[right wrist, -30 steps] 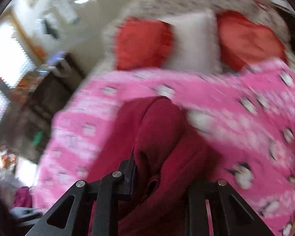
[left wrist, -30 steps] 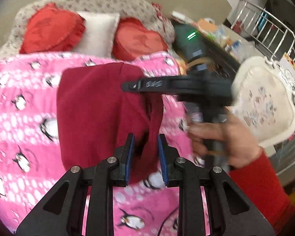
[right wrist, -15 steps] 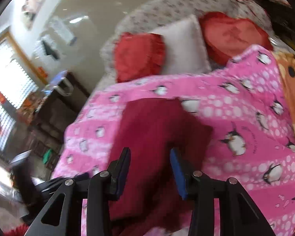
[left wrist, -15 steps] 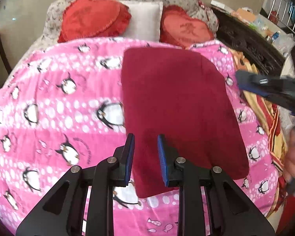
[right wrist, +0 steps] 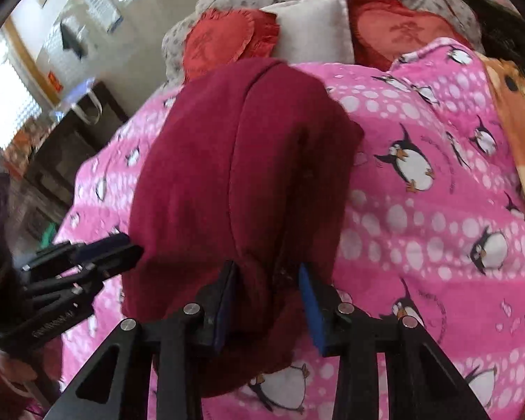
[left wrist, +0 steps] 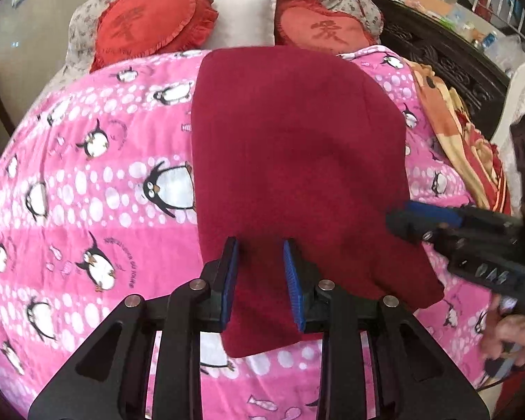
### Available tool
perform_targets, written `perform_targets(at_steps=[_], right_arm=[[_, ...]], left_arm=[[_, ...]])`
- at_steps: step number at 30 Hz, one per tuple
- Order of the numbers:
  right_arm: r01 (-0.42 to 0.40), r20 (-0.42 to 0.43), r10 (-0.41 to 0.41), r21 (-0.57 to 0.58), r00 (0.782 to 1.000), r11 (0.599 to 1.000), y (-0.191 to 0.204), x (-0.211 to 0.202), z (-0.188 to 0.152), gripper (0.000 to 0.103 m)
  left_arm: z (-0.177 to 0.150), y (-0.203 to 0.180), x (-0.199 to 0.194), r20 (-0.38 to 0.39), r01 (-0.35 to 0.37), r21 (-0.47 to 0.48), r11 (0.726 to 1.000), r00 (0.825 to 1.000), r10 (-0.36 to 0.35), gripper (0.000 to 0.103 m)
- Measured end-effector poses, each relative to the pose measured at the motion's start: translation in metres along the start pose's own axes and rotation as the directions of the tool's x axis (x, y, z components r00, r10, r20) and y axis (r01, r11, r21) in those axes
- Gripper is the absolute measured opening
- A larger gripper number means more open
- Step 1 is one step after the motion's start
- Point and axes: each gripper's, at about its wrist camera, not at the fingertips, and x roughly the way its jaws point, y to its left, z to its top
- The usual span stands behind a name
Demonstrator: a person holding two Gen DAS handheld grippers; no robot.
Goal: Fold small clothes
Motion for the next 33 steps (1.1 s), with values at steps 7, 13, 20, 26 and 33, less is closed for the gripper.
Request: perform_targets(at_steps=[7, 13, 20, 26, 33], right_arm=[[-0.012, 0.085, 0.014, -0.021, 0.996, 1.000, 0.019, -0.041, 0.005, 0.035], [0.016, 0.063, -0.013, -0.054, 0.998, 0.998, 0.029, -0.018, -0.004, 0.035], [0.004, 0.053, -0.006, 0.029, 0.999, 1.000, 0.005, 0.006, -0.013, 0.036], [0.002, 0.056, -0.004, 0.038, 0.998, 0.999, 0.011, -0.016, -0.011, 0.041], [0.024, 0.094, -0.032, 0.088, 0.995, 0.996, 0.008, -0.021, -0.006, 0.072]], left_arm=[[0.002, -0.003, -0.004, 0.038, -0.027, -0.003, 1.000, 0.999, 0.027, 0.026], [0.002, -0.008, 0.005, 0.044, -0.062, 0.001, 0.998, 0.997, 0.062, 0.026], [0.002, -0.012, 0.010, 0.047, -0.089, 0.018, 0.996, 0.995, 0.088, 0.028], [0.004, -0.008, 0.002, 0.052, -0.078, -0.005, 0.997, 0.996, 0.078, 0.028], [0.009, 0.001, -0.006, 0.066, -0.061, -0.028, 0.998, 0.996, 0.062, 0.028]])
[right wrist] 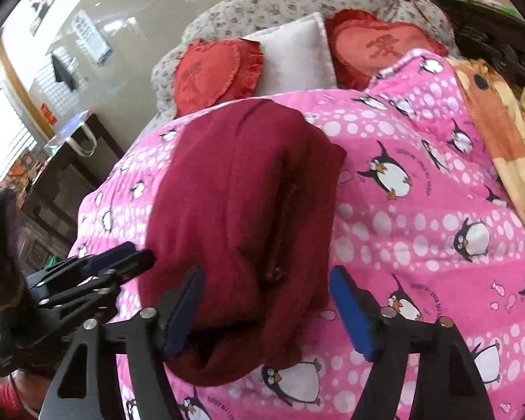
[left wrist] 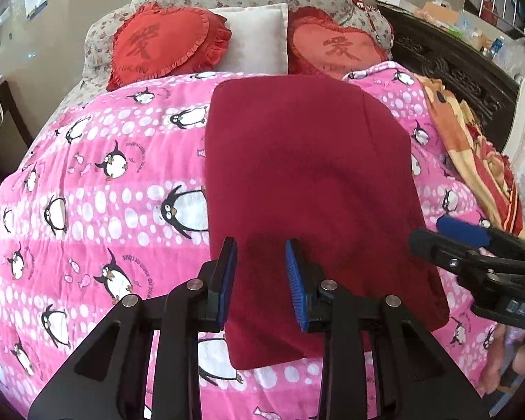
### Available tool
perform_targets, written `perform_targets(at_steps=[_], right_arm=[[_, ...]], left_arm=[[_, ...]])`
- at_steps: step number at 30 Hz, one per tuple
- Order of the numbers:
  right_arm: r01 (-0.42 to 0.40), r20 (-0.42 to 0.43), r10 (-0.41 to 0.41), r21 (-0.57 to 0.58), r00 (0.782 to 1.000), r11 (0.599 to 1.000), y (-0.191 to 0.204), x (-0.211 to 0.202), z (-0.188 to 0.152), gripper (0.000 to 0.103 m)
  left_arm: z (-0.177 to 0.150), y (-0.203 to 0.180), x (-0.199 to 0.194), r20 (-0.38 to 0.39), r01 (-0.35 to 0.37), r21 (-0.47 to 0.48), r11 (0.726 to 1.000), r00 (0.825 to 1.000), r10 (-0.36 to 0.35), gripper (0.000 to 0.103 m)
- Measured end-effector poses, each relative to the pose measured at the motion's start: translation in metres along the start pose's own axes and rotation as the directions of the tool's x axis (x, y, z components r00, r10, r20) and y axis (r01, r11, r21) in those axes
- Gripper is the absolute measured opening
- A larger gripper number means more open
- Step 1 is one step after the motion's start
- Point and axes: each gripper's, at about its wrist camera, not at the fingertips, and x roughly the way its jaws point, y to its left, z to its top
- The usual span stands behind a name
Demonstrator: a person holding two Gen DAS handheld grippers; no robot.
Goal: Fold small clothes
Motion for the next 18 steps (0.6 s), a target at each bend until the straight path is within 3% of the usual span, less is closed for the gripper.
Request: perform_targets(at_steps=[3, 6, 10, 16, 18], right_arm=[[-0.014, -0.031, 0.015, 0.046, 0.999, 0.999, -0.008, 0.009, 0.002, 0.072], [-0.023, -0.002, 0.024, 0.040, 1.000, 0.999, -0.005, 0.004, 0.004, 0.072], [-0.019, 0.047, 0.018, 0.017, 0.999, 1.000, 0.002, -0.004, 0.013, 0.072], [0.003, 0.044, -0.005, 0.038, 0.999, 0.999, -0.002, 0.007, 0.030, 0.072], [-0.006, 0.042, 0.003, 0.070, 0.999, 0.998, -0.010, 0.009, 0.032, 0.072]], left_arm=[[0.002, 0.006, 0.002, -0.011, -0.011, -0.014, 1.000, 1.000, 0.011, 0.028], [0.002, 0.011, 0.002, -0.011, -0.017, -0.017, 1.000, 1.000, 0.017, 0.028], [0.004, 0.019, 0.004, -0.016, 0.008, -0.057, 0.998, 1.000, -0.009, 0.028], [0.005, 0.037, 0.005, -0.017, 0.048, -0.131, 0.990, 0.999, -0.050, 0.028], [0.005, 0.043, 0.007, -0.014, 0.086, -0.151, 0.985, 0.996, -0.089, 0.037]])
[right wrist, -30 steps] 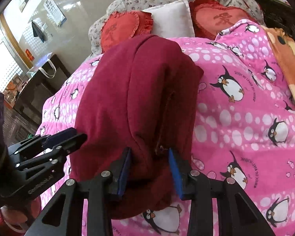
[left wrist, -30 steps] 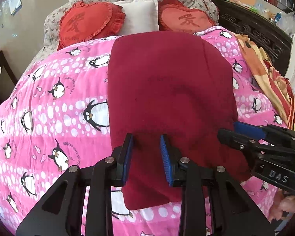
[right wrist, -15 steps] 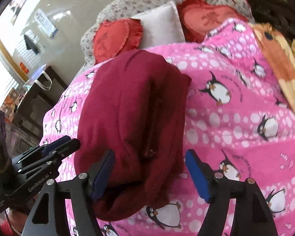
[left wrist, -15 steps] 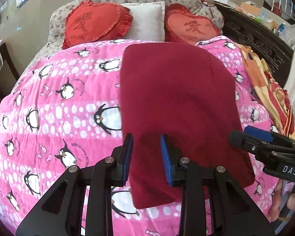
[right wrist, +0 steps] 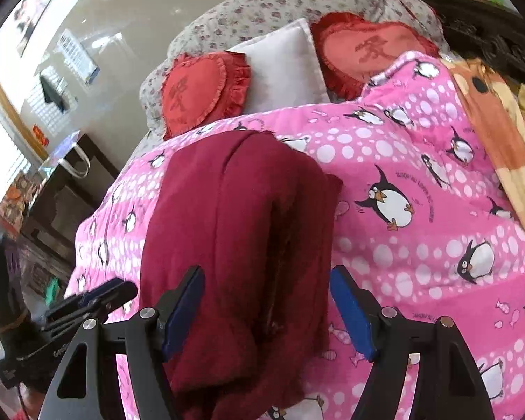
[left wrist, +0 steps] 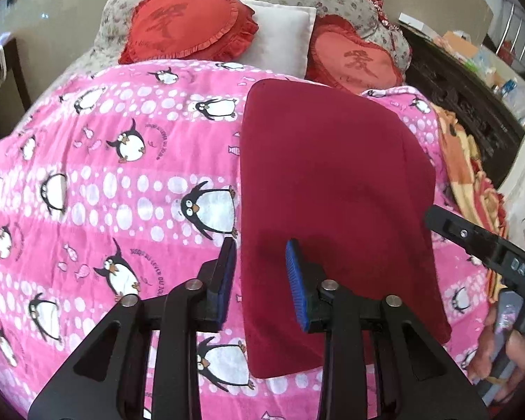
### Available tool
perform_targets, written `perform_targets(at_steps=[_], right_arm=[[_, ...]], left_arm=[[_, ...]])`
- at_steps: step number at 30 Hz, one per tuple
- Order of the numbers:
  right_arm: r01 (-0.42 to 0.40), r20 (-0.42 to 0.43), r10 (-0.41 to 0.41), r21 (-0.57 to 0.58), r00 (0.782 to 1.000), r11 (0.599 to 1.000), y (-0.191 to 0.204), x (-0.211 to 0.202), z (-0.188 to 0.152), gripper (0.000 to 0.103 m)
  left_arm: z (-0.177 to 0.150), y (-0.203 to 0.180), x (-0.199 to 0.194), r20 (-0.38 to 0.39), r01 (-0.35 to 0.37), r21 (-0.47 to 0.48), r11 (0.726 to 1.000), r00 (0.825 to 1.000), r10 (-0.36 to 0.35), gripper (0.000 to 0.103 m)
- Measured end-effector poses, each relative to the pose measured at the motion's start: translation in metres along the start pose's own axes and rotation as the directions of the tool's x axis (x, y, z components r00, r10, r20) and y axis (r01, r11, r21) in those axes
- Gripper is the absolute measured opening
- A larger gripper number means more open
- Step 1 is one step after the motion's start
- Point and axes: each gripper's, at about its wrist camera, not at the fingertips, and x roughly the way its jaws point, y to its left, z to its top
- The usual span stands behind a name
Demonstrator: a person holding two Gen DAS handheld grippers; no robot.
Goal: Fold small clothes
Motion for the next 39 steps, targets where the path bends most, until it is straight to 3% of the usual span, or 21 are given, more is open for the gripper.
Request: perform_targets(at_steps=[2, 5, 10, 14, 17, 19, 20, 22, 23, 24, 27, 33, 35, 37, 39], right_arm=[[-0.022, 0.002, 0.022, 0.024, 1.000, 0.999, -0.007, 0.003, 0.000, 0.076], [-0.045, -0.032, 0.046, 0.041, 0.998, 0.998, -0.018, 0.018, -0.004, 0.080], [-0.166, -0.028, 0.172, 0.153, 0.985, 0.974, -0.043, 0.035, -0.008, 0.089], [-0.261, -0.031, 0.271, 0.175, 0.962, 0.949, -0.046, 0.049, -0.008, 0.089], [-0.282, -0.018, 0.290, 0.184, 0.957, 0.942, -0.043, 0.061, -0.007, 0.098], [-0.281, -0.007, 0.287, 0.175, 0.958, 0.944, -0.039, 0.064, -0.005, 0.098], [-0.275, -0.008, 0.280, 0.167, 0.960, 0.947, -0.036, 0.064, -0.004, 0.092], [-0.248, -0.006, 0.251, 0.142, 0.968, 0.958, -0.029, 0.056, -0.002, 0.074], [-0.268, 0.003, 0.270, 0.143, 0.963, 0.953, -0.026, 0.049, -0.002, 0.058], [-0.302, 0.011, 0.305, 0.159, 0.952, 0.940, -0.024, 0.042, -0.003, 0.054], [-0.340, 0.006, 0.343, 0.168, 0.939, 0.925, -0.013, 0.023, -0.006, 0.053], [-0.418, -0.054, 0.434, 0.191, 0.899, 0.888, 0.020, -0.006, -0.038, 0.052], [-0.418, -0.074, 0.438, 0.193, 0.896, 0.888, 0.028, -0.006, -0.054, 0.059], [-0.362, -0.129, 0.393, 0.207, 0.911, 0.909, 0.032, 0.006, -0.073, 0.063], [-0.243, -0.233, 0.283, 0.187, 0.930, 0.952, 0.031, 0.018, -0.087, 0.063]], left_arm=[[0.001, 0.007, 0.002, 0.009, 0.066, -0.040, 0.997, 0.998, -0.066, 0.065], [0.002, 0.021, 0.008, 0.042, 0.172, -0.137, 0.976, 0.985, -0.167, 0.075], [0.005, 0.024, 0.045, -0.052, 0.209, -0.187, 0.960, 0.974, -0.222, 0.076], [0.006, 0.021, 0.059, -0.042, 0.256, -0.196, 0.947, 0.962, -0.269, 0.087], [0.005, 0.023, 0.072, -0.050, 0.297, -0.247, 0.922, 0.947, -0.318, 0.090], [0.006, 0.025, 0.076, -0.058, 0.321, -0.275, 0.906, 0.935, -0.349, 0.088], [0.006, 0.023, 0.073, -0.056, 0.335, -0.263, 0.905, 0.931, -0.361, 0.075], [0.009, 0.016, 0.063, -0.054, 0.332, -0.210, 0.920, 0.935, -0.350, 0.071], [0.009, 0.011, 0.055, -0.050, 0.329, -0.179, 0.927, 0.938, -0.343, 0.068], [0.008, 0.008, 0.049, -0.050, 0.334, -0.160, 0.929, 0.937, -0.346, 0.066], [0.004, 0.007, 0.025, -0.062, 0.356, -0.139, 0.924, 0.928, -0.367, 0.065], [-0.029, 0.029, -0.036, -0.109, 0.336, -0.113, 0.935, 0.931, -0.348, 0.065], [-0.047, 0.037, -0.041, -0.136, 0.299, -0.113, 0.948, 0.940, -0.313, 0.065], [-0.065, 0.041, -0.038, -0.171, 0.221, -0.098, 0.970, 0.957, -0.235, 0.065], [-0.081, 0.044, -0.035, -0.173, 0.130, -0.061, 0.990, 0.975, -0.139, 0.064]])
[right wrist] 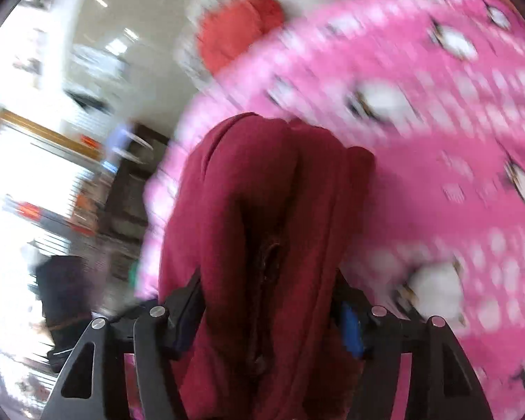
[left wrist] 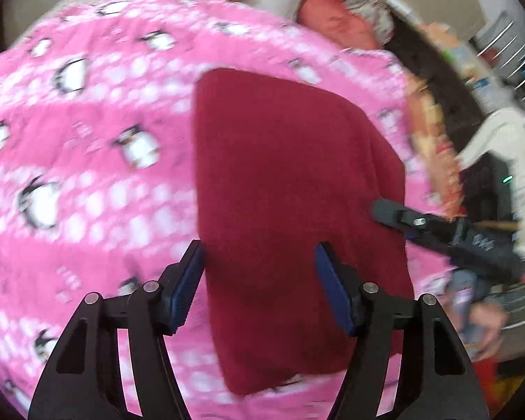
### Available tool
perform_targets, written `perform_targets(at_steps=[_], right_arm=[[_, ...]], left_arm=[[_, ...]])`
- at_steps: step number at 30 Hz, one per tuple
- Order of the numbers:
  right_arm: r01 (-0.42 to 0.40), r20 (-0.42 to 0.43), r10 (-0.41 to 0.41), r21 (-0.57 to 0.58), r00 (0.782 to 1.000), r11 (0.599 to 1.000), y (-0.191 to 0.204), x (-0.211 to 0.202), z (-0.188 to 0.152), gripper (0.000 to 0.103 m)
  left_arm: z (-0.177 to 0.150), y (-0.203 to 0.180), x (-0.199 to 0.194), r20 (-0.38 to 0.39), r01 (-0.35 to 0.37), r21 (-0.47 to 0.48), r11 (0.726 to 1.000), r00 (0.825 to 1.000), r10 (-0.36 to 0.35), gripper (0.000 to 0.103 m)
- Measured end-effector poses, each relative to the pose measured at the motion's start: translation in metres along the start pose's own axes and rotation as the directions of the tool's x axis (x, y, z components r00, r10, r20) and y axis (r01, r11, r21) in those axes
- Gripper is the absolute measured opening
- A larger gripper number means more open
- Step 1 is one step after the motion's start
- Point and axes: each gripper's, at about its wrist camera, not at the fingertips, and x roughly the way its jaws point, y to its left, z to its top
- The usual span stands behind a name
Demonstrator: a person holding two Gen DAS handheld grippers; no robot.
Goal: Fold small clothes
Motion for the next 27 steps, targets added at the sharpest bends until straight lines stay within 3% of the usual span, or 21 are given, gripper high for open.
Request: perform_targets(at_steps=[2, 6, 9, 11, 13, 15, 20, 24, 27], right_arm=[[0.034, 0.055, -0.033, -0.010, 0.998, 0.999, 0.000, -0.016, -0.005, 0.063], [-0.023, 0.168, 0.033, -0.064, 0.985, 0.998, 0.017, -0.060, -0.007, 0.063], [0.012, 0.173, 0.017, -0.168, 0.985, 0.986, 0.045, -0.062, -0.004, 0.063], [0.054, 0.150, -0.027, -0.175, 0.988, 0.983, 0.053, -0.047, 0.001, 0.058], [0.125, 0.129, -0.104, -0.172, 0.986, 0.977, 0.054, -0.024, 0.007, 0.044], [0.152, 0.101, -0.136, -0.163, 0.985, 0.975, 0.047, -0.007, 0.013, 0.022], [0.166, 0.128, -0.143, -0.191, 0.981, 0.967, 0.034, -0.007, 0.028, 0.017], [0.218, 0.094, -0.201, -0.229, 0.975, 0.949, 0.023, 0.013, 0.039, 0.016], [0.154, 0.056, -0.147, -0.180, 0.988, 0.971, 0.002, 0.019, 0.046, 0.016]], left_arm=[[-0.010, 0.000, -0.005, 0.028, -0.038, 0.011, 0.999, 0.999, 0.038, 0.063], [-0.022, -0.002, -0.029, 0.098, -0.007, -0.015, 1.000, 0.995, 0.008, 0.063], [-0.032, -0.013, -0.046, 0.153, 0.014, 0.002, 1.000, 0.988, -0.014, 0.064], [-0.035, -0.027, -0.049, 0.167, 0.058, 0.017, 0.998, 0.984, -0.060, 0.064], [-0.041, -0.038, -0.049, 0.151, 0.108, 0.031, 0.994, 0.982, -0.112, 0.064], [-0.042, -0.053, -0.040, 0.124, 0.147, 0.054, 0.988, 0.980, -0.152, 0.064], [-0.046, -0.083, -0.010, 0.050, 0.207, 0.078, 0.975, 0.976, -0.211, 0.064], [-0.047, -0.100, 0.024, -0.005, 0.180, 0.076, 0.981, 0.984, -0.180, 0.064], [-0.052, -0.106, 0.032, 0.005, 0.149, 0.102, 0.984, 0.989, -0.150, 0.065]])
